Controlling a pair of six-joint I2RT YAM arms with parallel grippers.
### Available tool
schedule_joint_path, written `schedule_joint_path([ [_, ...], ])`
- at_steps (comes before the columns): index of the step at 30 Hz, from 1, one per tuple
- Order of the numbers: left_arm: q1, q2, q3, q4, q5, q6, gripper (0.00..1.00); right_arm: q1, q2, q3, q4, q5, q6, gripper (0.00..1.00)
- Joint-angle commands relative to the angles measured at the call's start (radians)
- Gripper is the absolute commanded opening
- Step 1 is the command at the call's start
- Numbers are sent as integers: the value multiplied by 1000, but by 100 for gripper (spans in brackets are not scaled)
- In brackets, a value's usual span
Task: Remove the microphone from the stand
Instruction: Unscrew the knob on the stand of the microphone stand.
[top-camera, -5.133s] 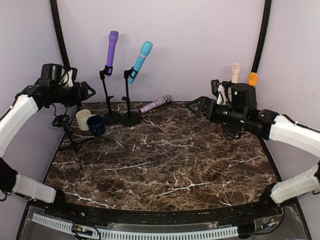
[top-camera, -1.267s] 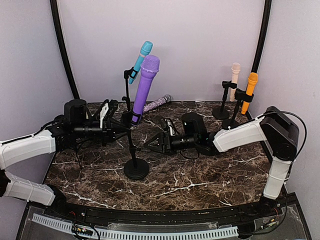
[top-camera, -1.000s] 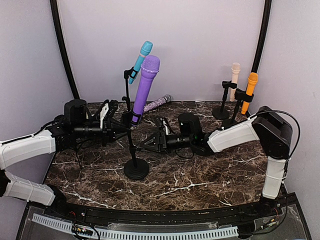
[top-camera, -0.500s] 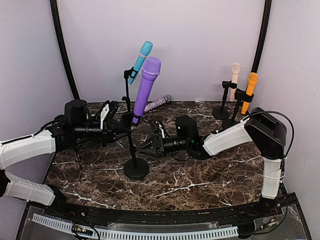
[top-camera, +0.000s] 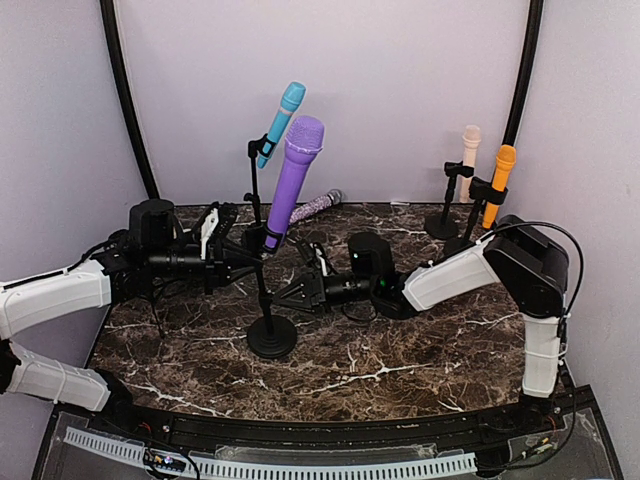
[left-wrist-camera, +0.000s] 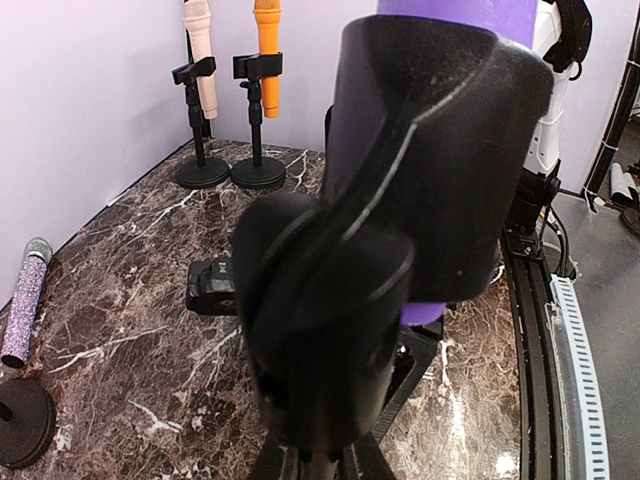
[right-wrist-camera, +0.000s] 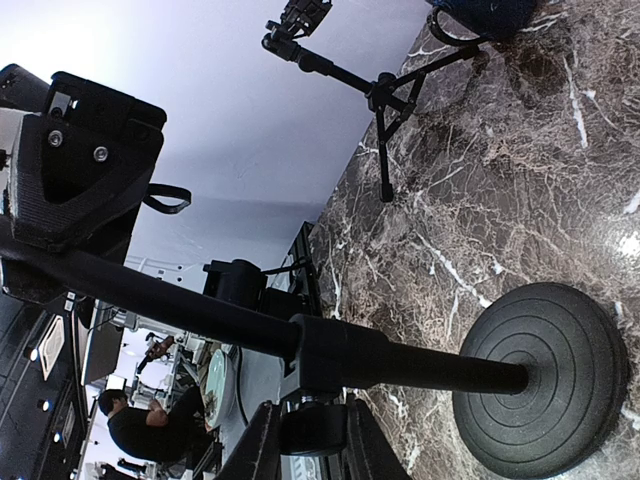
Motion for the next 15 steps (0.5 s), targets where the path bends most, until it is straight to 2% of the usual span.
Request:
schedule_joint_path([
  [1,-6,-21,12,28,-10,19,0,11,7,12,57,6,-19,9],
  [7,-9,-16,13,21,-16,25,0,11,-2,-1,59,20,-35,0],
  [15,-10,-11,15,15,-25,30,0,19,-82,-34,-49,133,-165,0],
])
